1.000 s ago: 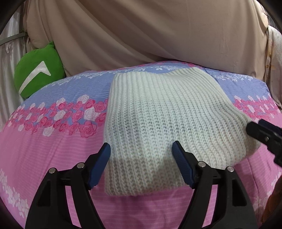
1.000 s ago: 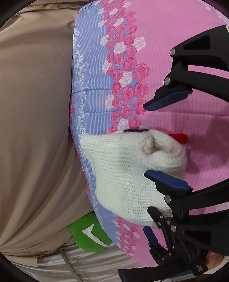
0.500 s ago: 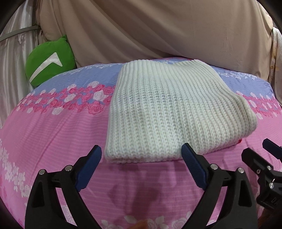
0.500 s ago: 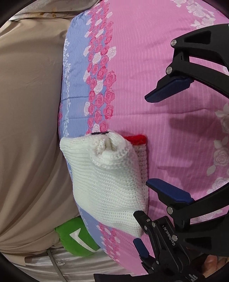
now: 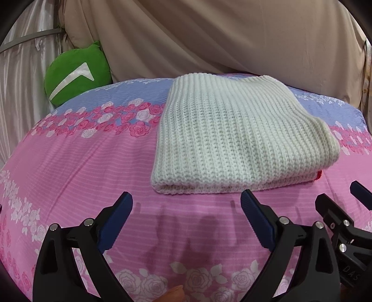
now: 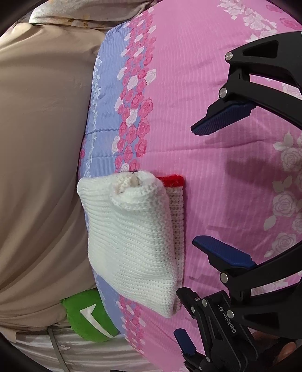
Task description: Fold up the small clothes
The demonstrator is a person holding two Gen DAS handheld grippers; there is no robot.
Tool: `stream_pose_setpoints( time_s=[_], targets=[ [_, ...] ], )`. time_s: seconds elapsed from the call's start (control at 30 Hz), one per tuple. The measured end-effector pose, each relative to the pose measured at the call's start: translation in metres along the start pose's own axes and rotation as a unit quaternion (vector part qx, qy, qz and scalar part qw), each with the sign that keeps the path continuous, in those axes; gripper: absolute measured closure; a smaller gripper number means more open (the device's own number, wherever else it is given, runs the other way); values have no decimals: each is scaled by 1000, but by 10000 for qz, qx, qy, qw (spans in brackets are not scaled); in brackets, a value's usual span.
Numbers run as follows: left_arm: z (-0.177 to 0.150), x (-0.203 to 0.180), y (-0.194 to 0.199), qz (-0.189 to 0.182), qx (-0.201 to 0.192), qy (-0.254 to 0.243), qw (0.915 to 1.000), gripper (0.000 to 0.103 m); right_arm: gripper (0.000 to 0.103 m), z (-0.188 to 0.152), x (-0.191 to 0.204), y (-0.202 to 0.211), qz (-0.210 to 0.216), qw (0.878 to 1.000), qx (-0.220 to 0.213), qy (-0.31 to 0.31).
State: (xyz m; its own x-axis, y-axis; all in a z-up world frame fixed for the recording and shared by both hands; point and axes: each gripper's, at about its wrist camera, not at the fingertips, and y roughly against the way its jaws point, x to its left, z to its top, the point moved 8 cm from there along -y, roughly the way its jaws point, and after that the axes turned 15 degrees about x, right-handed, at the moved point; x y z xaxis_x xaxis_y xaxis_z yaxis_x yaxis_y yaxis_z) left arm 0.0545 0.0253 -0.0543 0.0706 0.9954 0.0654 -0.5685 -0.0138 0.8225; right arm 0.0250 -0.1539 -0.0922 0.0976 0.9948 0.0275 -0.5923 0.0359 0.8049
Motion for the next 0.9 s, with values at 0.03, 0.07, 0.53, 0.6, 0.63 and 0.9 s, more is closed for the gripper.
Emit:
stream_pose_setpoints(
  time_s=[0.03,0.07,0.53,0.6,0.63,0.9],
  targets=[
    [0,-1,0,22,8,-30,10000,11,17,0,1,0,-26,10000,-5,7],
    [0,-2,-1,37,13,-56,10000,11,17,0,1,0,-44,10000,-12,25],
    [-1,-2,-4,396,69,-74,9992,11,17,-5,6,-5,-266,9996,120,58],
    [-1,-2,-4,388,88,-77,9992,11,17,-5,6,-6,-255,9996,142,41],
    [-1,-2,-5,398,94,-78,9991,11,17,-5,5,-6,-251,9996,147,39],
    [-1,-4,-4,520,91,-94,9986,13,17,-6,5,-7,-267,9995,170,19]
  ],
)
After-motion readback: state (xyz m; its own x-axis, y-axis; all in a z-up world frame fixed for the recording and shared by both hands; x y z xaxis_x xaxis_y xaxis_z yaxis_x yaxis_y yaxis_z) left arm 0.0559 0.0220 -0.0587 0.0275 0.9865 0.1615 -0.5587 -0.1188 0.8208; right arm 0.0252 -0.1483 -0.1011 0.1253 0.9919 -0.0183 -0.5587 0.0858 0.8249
